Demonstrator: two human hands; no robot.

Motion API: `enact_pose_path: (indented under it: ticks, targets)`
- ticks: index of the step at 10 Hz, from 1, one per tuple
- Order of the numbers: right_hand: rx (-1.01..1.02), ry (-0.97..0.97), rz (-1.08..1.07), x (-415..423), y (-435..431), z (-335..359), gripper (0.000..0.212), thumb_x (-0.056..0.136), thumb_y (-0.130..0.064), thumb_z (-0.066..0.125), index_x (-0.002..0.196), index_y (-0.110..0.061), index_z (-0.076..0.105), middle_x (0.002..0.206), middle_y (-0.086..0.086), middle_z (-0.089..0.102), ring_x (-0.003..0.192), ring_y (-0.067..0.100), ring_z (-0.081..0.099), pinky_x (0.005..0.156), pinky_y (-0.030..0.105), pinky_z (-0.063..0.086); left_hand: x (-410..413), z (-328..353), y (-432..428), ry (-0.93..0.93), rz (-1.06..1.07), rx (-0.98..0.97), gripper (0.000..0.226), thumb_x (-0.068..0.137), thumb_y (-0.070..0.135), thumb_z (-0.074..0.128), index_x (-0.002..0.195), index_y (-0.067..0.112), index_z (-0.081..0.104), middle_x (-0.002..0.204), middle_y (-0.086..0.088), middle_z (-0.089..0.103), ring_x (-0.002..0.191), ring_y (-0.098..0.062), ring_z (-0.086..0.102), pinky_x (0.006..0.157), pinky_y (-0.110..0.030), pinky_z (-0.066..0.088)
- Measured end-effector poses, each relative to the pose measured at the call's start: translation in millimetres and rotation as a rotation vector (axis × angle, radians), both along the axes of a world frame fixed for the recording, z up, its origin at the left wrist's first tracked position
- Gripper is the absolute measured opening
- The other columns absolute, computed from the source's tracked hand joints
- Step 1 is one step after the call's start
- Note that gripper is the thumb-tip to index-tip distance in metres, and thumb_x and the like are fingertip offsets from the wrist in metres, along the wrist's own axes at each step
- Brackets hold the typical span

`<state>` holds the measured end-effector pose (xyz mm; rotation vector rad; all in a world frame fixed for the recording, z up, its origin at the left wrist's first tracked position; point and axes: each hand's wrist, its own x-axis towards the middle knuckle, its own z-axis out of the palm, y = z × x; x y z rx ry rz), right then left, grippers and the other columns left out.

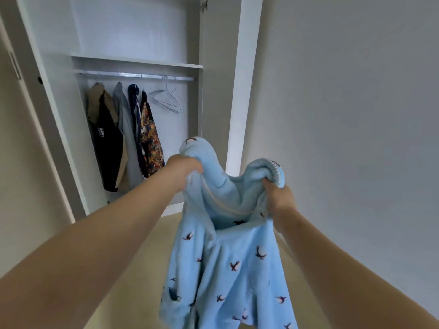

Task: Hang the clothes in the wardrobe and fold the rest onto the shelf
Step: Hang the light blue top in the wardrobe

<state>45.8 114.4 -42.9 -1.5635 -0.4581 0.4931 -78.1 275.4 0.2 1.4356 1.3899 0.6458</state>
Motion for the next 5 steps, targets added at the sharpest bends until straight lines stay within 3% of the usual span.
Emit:
enact_pose_path:
  ticks: [1, 2, 3, 4, 5]
  targets:
    - [0.026, -0.025, 0.041, -2, 66, -2, 0.012, 0.093, -0.026, 0.05, 0.082, -0.028, 0.052, 0.079, -0.002, 0.06, 0.076, 0.018, 0.059, 0.061, 0.026, 0.045, -6, -7, 56, 0.195, 0.014, 0.134, 0.017, 0.085, 0.008, 0.06, 0.076, 0.0, 0.049, 0.069, -0.009, 0.048, 0.063, -0.022, 0.05, 0.062, -0.027, 0.039]
    - [0.029, -0.029, 0.047, 0, 135, 1, 0.007, 0.092, -0.028, 0.051, 0.091, -0.022, 0.054, 0.077, 0.001, 0.059, 0.074, 0.021, 0.058, 0.064, 0.028, 0.045, -15, -13, 119, 0.2, 0.008, 0.242, 0.02, 0.087, 0.013, 0.056, 0.103, 0.001, 0.06, 0.096, -0.014, 0.063, 0.089, -0.029, 0.063, 0.064, -0.03, 0.045]
    - [0.029, -0.043, 0.042, 2, 197, 6, 0.009, 0.092, -0.028, 0.052, 0.086, -0.021, 0.054, 0.08, 0.003, 0.06, 0.081, 0.025, 0.059, 0.075, 0.036, 0.05, -24, -15, 177, 0.104, 0.064, 0.181, 0.036, 0.09, 0.017, 0.051, 0.123, 0.003, 0.055, 0.116, -0.016, 0.06, 0.101, -0.03, 0.06, 0.068, -0.029, 0.045]
    - [0.07, -0.058, 0.038, 3, 258, 6, 0.006, 0.091, -0.025, 0.053, 0.096, -0.022, 0.055, 0.097, 0.005, 0.062, 0.095, 0.027, 0.06, 0.09, 0.041, 0.05, -31, -14, 229, -0.138, 0.062, 0.057, 0.04, 0.091, 0.02, 0.055, 0.126, 0.0, 0.051, 0.126, -0.019, 0.056, 0.105, -0.027, 0.059, 0.083, -0.033, 0.05]
    - [0.051, -0.039, 0.049, 6, 310, 1, 0.013, 0.089, -0.027, 0.055, 0.1, -0.02, 0.056, 0.094, 0.008, 0.062, 0.087, 0.028, 0.06, 0.081, 0.039, 0.051, -35, -23, 276, -0.483, 0.076, -0.078, 0.04, 0.093, 0.027, 0.052, 0.126, 0.004, 0.052, 0.126, -0.015, 0.058, 0.083, -0.021, 0.059, 0.077, -0.03, 0.052]
